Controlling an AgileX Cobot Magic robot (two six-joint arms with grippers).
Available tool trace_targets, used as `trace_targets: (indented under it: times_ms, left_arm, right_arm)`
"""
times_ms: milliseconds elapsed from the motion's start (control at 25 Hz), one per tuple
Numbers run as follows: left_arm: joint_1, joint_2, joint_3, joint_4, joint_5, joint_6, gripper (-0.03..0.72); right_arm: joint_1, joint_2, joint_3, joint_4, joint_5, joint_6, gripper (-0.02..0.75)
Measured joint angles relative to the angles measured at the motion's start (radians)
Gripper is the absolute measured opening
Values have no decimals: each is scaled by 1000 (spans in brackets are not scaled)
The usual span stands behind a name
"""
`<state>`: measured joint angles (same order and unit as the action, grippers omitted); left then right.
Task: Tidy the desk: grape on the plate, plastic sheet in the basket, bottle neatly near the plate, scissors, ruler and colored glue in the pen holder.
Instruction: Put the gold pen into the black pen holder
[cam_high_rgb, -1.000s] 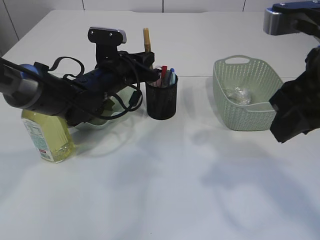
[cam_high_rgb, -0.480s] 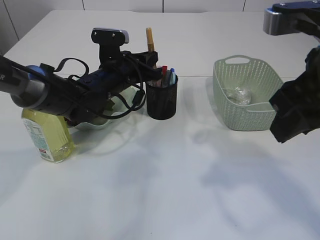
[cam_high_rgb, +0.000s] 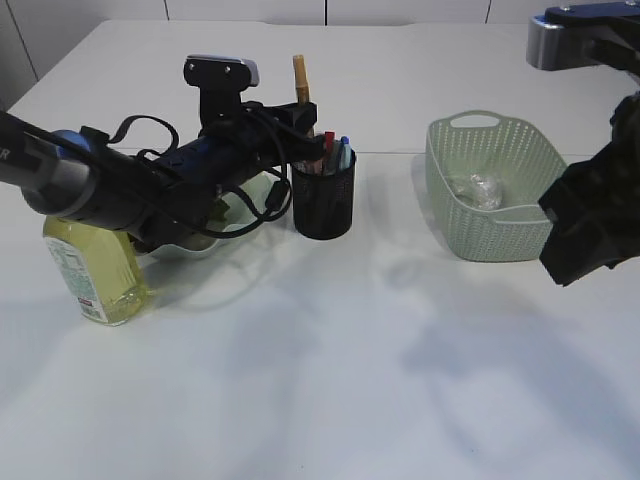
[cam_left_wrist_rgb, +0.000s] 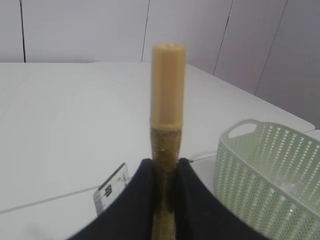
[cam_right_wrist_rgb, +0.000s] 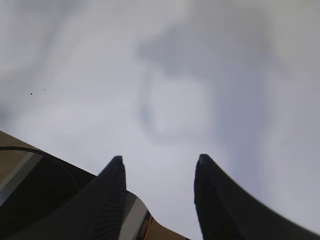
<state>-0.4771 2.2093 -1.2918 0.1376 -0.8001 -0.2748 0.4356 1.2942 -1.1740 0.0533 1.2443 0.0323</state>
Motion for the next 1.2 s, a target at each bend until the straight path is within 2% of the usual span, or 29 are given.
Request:
trace_targets:
  times_ms: [240,1200]
  left_arm:
    - [-20,0,0,3,0,0,75]
    - [-23,0,0,3,37,0,111]
  right_arm:
    - [0,0,0,0,0,0,364]
    - [0,0,0,0,0,0,364]
